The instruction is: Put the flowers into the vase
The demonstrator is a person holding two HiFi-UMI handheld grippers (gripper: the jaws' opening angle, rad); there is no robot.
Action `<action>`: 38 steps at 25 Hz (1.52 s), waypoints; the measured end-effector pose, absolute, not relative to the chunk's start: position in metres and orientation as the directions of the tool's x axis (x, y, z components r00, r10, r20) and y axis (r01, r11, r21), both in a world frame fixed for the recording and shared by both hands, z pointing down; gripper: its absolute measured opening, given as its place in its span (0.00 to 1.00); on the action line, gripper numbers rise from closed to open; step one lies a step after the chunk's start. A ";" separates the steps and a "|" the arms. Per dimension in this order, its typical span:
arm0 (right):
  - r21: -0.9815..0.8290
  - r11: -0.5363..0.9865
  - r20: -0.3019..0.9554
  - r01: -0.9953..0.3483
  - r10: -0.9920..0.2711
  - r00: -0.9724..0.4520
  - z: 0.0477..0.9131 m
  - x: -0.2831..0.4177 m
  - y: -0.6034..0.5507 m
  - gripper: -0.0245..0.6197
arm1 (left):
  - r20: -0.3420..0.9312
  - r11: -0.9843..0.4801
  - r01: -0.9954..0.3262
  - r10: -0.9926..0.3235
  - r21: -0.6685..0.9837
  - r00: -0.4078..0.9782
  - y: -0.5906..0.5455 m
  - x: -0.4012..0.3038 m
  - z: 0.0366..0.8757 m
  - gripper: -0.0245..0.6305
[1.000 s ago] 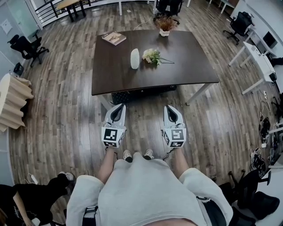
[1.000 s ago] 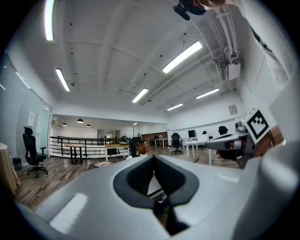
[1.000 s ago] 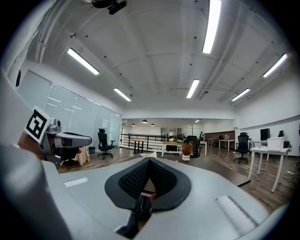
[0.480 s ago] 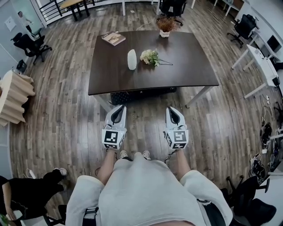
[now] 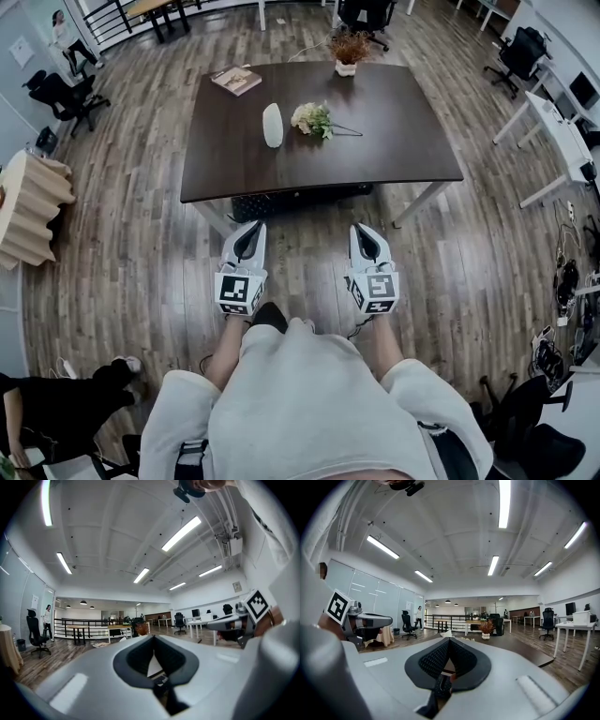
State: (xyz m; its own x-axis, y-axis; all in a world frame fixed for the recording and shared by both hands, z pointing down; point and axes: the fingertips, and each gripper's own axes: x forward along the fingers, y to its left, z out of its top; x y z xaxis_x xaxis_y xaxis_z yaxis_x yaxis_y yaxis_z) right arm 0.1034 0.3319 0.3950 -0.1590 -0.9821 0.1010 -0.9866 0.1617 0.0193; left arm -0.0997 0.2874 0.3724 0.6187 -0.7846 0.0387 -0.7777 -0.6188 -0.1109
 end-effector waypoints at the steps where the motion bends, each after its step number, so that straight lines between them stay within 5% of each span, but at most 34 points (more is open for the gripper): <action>1: 0.018 0.162 0.099 -0.987 -0.982 -0.159 0.394 0.105 0.331 0.03 | 0.039 -0.620 -0.776 -0.783 -0.111 0.620 0.287 -0.098 0.372 0.05; 20: 0.035 0.140 0.100 -0.989 -0.986 -0.136 0.405 0.125 0.271 0.04 | 0.025 -0.651 -0.756 -0.759 -0.073 0.651 0.217 -0.070 0.391 0.05; 38: 0.043 0.183 0.143 -0.982 -0.974 -0.175 0.427 0.111 0.071 0.03 | 0.045 -0.633 -0.772 -0.774 -0.051 0.631 0.020 -0.076 0.415 0.05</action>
